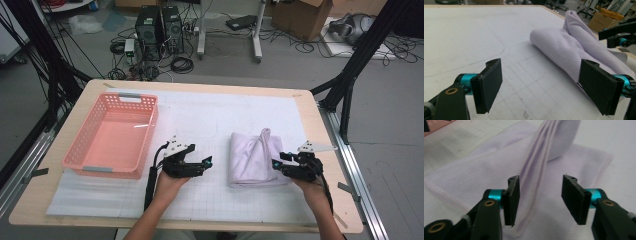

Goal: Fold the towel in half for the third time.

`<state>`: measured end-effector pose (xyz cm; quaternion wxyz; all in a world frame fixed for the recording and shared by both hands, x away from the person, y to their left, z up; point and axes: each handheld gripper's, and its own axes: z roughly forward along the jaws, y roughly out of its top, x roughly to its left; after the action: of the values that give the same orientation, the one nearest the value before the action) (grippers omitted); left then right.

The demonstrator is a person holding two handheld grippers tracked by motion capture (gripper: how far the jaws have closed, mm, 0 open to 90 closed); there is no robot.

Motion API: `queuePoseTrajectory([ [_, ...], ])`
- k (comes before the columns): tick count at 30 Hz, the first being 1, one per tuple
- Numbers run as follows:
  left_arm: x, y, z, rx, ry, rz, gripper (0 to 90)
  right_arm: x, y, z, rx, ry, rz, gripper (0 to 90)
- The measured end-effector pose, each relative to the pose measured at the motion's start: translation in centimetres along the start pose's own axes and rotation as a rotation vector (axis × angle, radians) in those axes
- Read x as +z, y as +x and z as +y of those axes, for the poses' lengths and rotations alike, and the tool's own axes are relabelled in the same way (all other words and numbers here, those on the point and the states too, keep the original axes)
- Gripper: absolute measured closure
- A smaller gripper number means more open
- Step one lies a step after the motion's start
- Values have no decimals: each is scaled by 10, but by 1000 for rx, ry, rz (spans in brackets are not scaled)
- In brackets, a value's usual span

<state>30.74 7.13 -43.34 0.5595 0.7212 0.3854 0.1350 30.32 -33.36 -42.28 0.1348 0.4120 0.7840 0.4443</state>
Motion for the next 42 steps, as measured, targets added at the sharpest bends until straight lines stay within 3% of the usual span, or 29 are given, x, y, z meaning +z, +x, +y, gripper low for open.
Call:
queuePoseTrajectory([
  [6,-14,11,-10,20,18,16,201,9,17,-3,5,10,1,392],
  [10,-19,15,-13,9,16,22,202,17,22,-4,5,70,-20,413],
  [13,-20,15,-15,5,17,24,205,19,21,-5,51,98,-13,534],
  [16,-20,14,-16,0,22,27,209,14,21,-5,55,86,-14,777],
  [20,-20,16,-17,-12,20,33,211,3,21,-1,28,63,-50,825],
  [24,-20,16,-18,-16,18,32,213,-13,18,3,21,57,-106,831],
  [27,-21,17,-18,-17,16,36,214,-24,14,4,46,55,-119,832],
  [29,-21,18,-18,-17,15,37,214,-28,11,4,68,89,-125,832],
  [34,-21,18,-18,-16,14,39,214,-24,4,-5,107,222,-211,827],
  [36,-21,18,-18,-16,19,42,214,-22,2,-7,140,260,-207,800],
  [39,-22,19,-17,-19,18,44,210,-28,5,0,106,228,-238,647],
  [42,-23,20,-17,-24,14,42,206,-36,7,9,77,130,-256,575],
])
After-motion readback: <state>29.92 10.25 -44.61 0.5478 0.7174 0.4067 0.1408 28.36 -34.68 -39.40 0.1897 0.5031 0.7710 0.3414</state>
